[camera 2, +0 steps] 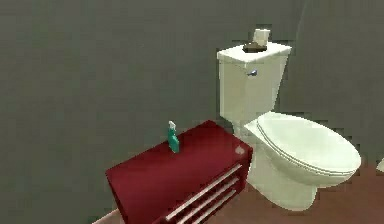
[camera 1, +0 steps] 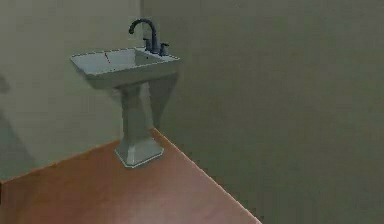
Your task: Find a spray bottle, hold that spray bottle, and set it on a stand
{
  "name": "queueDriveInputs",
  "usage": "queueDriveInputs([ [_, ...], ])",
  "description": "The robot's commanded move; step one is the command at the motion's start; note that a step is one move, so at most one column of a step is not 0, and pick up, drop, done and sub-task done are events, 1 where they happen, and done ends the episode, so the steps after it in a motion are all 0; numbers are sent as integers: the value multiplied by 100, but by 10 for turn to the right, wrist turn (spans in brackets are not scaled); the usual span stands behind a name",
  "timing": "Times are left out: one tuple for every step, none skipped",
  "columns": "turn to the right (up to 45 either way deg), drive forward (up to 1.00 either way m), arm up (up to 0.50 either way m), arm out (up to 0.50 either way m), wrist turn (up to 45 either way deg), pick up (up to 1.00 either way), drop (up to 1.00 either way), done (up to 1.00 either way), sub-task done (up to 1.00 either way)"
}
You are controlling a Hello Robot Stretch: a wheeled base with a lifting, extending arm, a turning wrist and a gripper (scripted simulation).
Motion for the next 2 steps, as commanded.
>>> queueDriveInputs([
  [450,0,0,0,0,0,0,0,0],
  [450,0,0,0,0,0,0,0,0],
])
